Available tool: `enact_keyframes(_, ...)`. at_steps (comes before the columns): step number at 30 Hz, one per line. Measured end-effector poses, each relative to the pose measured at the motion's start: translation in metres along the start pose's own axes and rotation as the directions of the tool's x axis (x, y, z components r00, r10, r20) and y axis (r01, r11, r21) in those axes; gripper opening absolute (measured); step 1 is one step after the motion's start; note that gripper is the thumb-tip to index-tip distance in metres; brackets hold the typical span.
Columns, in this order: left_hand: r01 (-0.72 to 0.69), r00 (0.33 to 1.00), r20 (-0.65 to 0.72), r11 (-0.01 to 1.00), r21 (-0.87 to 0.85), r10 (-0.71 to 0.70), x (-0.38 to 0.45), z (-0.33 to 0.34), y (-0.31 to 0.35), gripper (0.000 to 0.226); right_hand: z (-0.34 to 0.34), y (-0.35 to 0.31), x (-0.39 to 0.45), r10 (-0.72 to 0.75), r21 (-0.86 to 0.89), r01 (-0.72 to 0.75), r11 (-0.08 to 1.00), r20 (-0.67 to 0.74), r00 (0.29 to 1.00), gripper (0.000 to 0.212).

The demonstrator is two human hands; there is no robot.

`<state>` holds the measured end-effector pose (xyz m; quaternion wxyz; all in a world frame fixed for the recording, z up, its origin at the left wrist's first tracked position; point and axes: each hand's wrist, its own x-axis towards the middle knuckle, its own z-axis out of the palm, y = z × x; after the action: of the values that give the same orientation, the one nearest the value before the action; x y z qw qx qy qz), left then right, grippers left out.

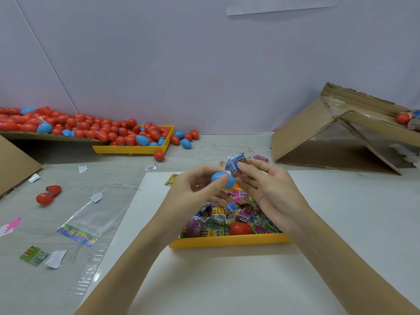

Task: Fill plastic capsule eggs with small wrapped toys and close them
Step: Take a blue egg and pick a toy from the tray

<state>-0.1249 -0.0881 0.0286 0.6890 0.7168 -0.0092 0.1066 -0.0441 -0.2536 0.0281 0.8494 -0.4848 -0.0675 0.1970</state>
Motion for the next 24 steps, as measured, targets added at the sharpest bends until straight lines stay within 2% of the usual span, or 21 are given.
enact_keyframes(3,-0.047,0.998,-0.031,0.997,0.058,0.049,0.001,0.000,-0.006,0.027,0.001,0.000,0.000,0.045,0.063,-0.046,0.997,0.018,0.999,0.026)
enact_keyframes(5,-0.057,0.996,-0.059,0.997,0.050,0.060,0.004,0.000,-0.009,0.030,0.003,0.000,-0.001,0.079,0.036,-0.079,0.996,0.020,0.997,0.042)
enact_keyframes(7,-0.028,0.997,-0.078,0.999,-0.022,0.026,0.007,0.002,-0.009,0.029,0.005,0.003,-0.002,0.125,-0.036,-0.124,0.992,0.024,0.992,0.052)
enact_keyframes(9,0.034,0.993,-0.106,0.992,-0.118,-0.047,0.008,0.004,-0.008,0.030,0.006,0.007,-0.003,0.166,-0.058,-0.163,0.985,0.049,0.985,0.051)
enact_keyframes(10,0.048,0.991,-0.116,0.993,-0.109,-0.061,0.008,0.004,-0.007,0.026,0.007,0.008,-0.004,0.175,-0.060,-0.172,0.983,0.059,0.983,0.050)
enact_keyframes(13,-0.035,0.994,-0.099,0.994,0.099,0.045,0.001,0.003,-0.008,0.021,0.009,0.010,-0.007,0.172,-0.061,-0.167,0.984,0.087,0.981,0.054)
enact_keyframes(16,-0.115,0.979,-0.144,0.971,0.211,0.147,0.001,0.001,-0.008,0.013,0.009,0.009,-0.008,0.164,-0.090,-0.154,0.984,0.123,0.979,0.051)
enact_keyframes(19,-0.197,0.946,-0.132,0.847,0.494,0.297,0.000,-0.005,-0.007,0.010,0.008,0.001,-0.009,0.107,-0.296,-0.039,0.954,0.216,0.970,0.037)
enact_keyframes(20,-0.221,0.934,-0.109,0.792,0.569,0.339,0.000,-0.006,-0.007,0.010,0.008,-0.002,-0.009,0.053,-0.425,0.061,0.903,0.251,0.966,0.032)
enact_keyframes(22,-0.253,0.924,-0.064,0.729,0.636,0.377,-0.001,-0.009,-0.005,0.011,0.004,-0.006,-0.009,-0.093,-0.681,0.295,0.670,0.316,0.944,0.023)
enact_keyframes(24,-0.278,0.922,-0.017,0.692,0.666,0.386,0.000,-0.013,-0.004,0.014,0.000,-0.007,-0.008,-0.172,-0.781,0.407,0.474,0.371,0.913,0.015)
